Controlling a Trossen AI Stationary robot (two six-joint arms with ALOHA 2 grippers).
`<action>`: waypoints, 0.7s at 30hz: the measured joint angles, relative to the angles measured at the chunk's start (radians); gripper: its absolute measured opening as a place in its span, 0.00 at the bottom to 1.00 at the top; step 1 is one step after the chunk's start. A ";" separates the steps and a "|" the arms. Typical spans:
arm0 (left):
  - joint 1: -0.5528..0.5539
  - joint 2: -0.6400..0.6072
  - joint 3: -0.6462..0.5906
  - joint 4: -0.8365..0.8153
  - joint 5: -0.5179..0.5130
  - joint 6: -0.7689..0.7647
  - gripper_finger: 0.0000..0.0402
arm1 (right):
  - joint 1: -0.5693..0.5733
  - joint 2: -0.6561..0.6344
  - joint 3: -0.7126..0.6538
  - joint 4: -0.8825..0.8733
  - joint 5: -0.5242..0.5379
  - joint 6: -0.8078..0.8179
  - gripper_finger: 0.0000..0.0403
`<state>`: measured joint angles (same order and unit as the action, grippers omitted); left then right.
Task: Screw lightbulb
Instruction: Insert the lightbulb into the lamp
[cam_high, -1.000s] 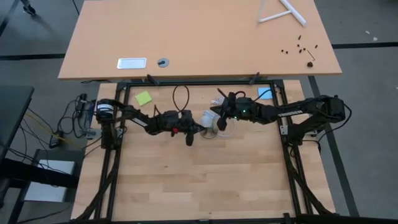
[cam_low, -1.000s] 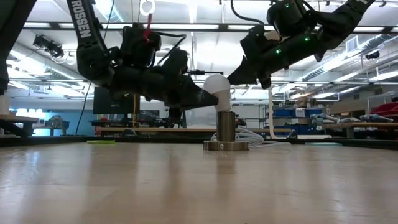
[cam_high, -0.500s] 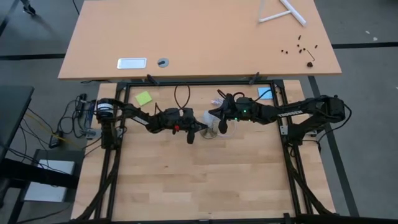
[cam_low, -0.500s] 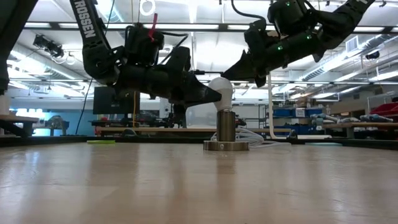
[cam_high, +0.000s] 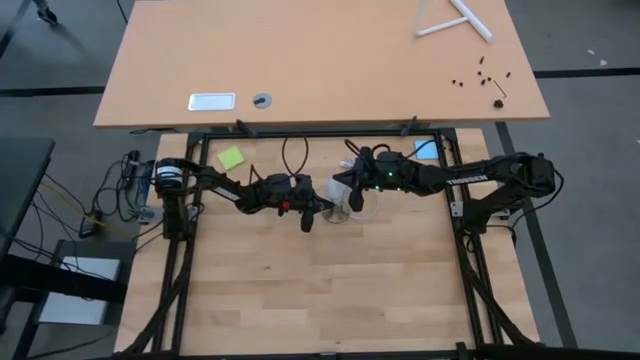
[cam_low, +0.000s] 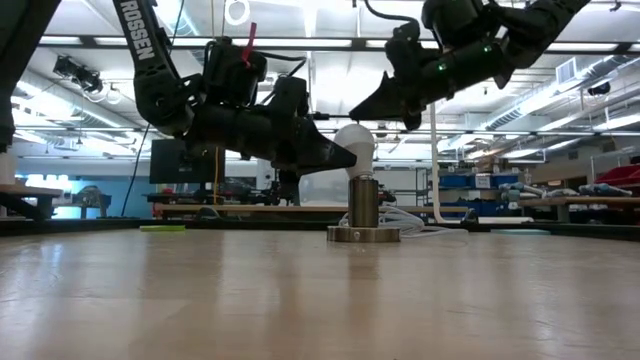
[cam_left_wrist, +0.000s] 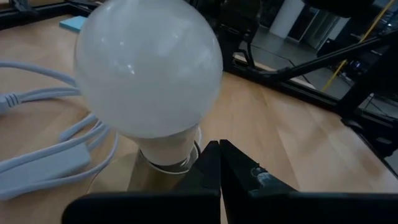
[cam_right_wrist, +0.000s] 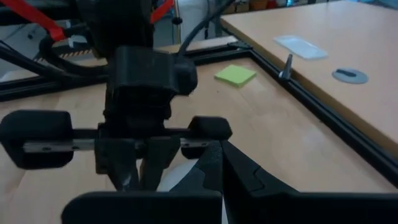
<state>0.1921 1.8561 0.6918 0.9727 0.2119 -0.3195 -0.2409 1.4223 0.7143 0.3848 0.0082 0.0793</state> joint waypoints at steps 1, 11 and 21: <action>0.000 0.000 0.000 0.001 0.000 0.000 0.00 | 0.000 0.000 0.000 -0.001 -0.007 0.004 0.01; 0.000 0.000 0.000 0.000 0.000 0.000 0.00 | 0.000 -0.001 0.001 -0.062 -0.016 0.007 0.01; 0.000 0.000 0.000 -0.009 0.000 0.000 0.00 | 0.001 -0.013 0.003 -0.096 -0.059 0.039 0.01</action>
<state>0.1917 1.8561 0.6918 0.9641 0.2119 -0.3198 -0.2401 1.4094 0.7170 0.2887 -0.0512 0.1178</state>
